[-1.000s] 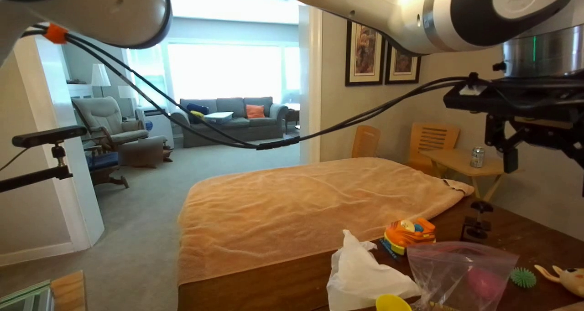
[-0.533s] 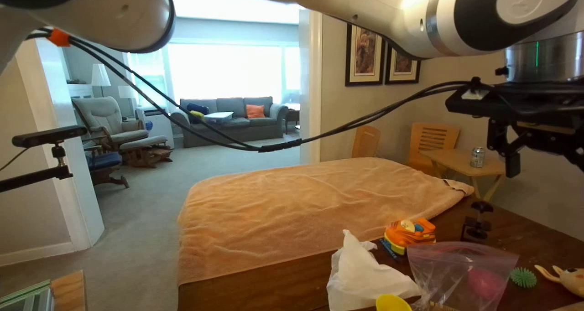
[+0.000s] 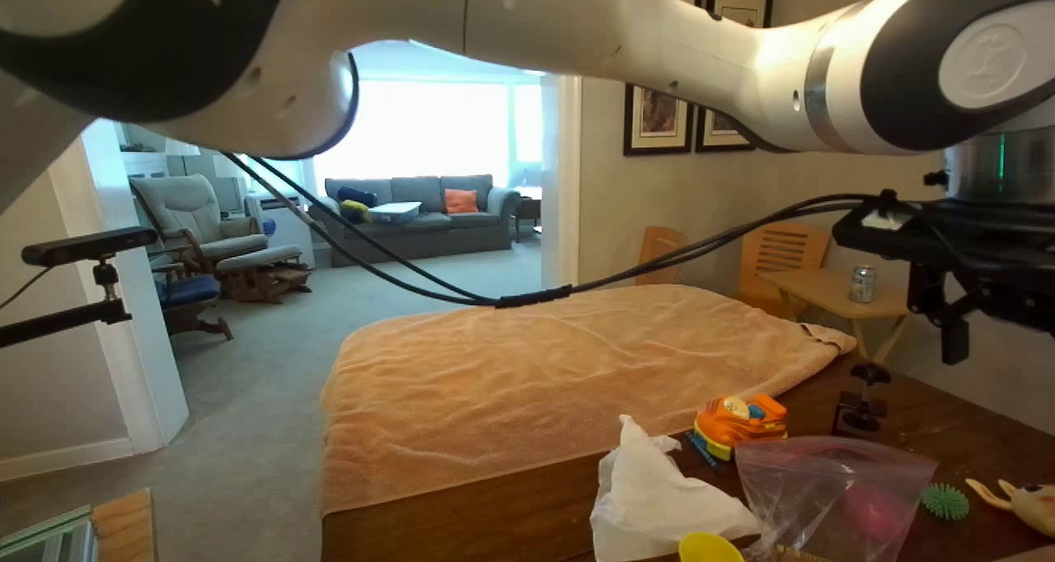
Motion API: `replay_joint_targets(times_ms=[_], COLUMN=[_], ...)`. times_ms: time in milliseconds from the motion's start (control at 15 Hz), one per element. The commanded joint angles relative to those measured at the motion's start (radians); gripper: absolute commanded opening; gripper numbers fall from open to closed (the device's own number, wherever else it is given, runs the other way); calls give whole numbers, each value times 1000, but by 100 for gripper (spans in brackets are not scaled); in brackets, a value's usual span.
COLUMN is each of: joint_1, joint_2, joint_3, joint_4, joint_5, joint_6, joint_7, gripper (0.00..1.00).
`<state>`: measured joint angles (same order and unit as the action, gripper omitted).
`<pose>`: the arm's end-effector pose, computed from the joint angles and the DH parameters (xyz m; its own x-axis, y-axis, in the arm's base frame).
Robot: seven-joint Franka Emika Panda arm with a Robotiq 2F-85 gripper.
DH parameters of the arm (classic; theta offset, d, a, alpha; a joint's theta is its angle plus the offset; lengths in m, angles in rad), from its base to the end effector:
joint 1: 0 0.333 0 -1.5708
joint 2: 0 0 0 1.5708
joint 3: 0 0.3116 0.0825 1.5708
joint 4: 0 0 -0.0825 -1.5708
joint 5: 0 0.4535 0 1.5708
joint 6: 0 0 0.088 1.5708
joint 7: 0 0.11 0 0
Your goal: Move the purple bowl forwards.
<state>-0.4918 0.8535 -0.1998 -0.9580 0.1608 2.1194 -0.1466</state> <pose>0.7112 -0.4944 0.3771 0.8297 -0.4625 0.3126 -0.4979 -0.8664 0.0396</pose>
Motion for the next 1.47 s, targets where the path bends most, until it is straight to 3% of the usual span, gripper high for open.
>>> replay_joint_targets(times_ms=[0, 333, 400, 1200, 1400], joint_1=[-22, -37, -47, -61, -44], joint_2=[123, 201, 195, 269, 243], joint_3=[1, 2, 30, 52, 28], joint_4=[207, 330, 319, 449, 406], joint_5=[-1, 0, -29, -41, -13], joint_6=[-96, -165, -161, -281, -264], joint_7=[15, 8, 18, 28, 15], gripper=[100, 100, 100, 100, 100])
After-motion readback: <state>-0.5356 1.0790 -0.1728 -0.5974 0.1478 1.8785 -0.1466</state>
